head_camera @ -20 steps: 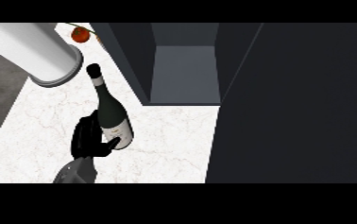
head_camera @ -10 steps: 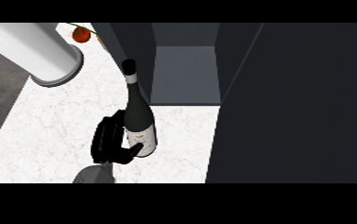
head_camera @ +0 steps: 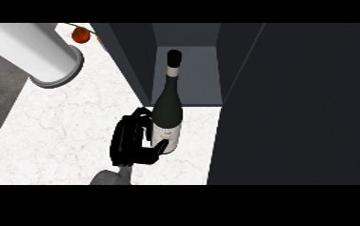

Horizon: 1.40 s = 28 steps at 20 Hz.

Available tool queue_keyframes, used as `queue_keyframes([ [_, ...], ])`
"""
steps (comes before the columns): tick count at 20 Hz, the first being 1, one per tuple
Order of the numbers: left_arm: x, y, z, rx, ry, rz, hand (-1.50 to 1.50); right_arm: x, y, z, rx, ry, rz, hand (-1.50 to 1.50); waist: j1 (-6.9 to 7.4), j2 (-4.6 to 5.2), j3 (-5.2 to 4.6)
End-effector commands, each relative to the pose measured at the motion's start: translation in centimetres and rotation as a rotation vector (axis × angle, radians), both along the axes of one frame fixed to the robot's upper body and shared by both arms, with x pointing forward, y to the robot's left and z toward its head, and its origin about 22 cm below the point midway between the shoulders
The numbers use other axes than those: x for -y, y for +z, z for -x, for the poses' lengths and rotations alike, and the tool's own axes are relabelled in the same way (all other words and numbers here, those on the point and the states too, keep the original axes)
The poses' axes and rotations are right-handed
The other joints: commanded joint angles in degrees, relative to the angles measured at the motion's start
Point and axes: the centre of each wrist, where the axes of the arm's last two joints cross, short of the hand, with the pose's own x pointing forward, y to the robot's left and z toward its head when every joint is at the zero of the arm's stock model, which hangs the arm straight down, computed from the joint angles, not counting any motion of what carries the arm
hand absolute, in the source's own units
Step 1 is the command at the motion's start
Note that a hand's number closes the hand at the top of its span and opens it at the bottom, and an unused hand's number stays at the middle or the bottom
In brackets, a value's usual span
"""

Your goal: Pick up the wine, place it into the cabinet and close the cabinet

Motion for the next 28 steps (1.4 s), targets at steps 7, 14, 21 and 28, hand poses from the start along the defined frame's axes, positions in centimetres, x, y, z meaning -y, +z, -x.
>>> queue_keyframes([
  [7, 2.7, -1.2, 0.8, -0.09, 0.04, 0.017, 1.5, -0.6, -0.3, 1.0, 0.011, 0.034, -0.019, -1.5, -0.01, 0.03, -0.02],
  [14, 3.9, -2.0, -2.5, -0.068, 0.074, -0.002, 1.5, -0.3, -0.5, 0.4, 0.01, 0.044, -0.028, -1.5, -0.34, 0.11, -0.03],
  [21, 4.0, -1.7, -5.3, -0.035, 0.065, -0.008, 1.5, 0.2, -0.4, 1.4, -0.017, 0.053, -0.043, -1.5, -0.52, 0.12, -0.03],
  [28, 5.1, -0.4, -8.0, -0.018, 0.095, -0.023, 1.5, 0.7, -0.5, 0.1, -0.013, 0.06, -0.037, -1.5, -1.19, 0.3, -0.05],
])
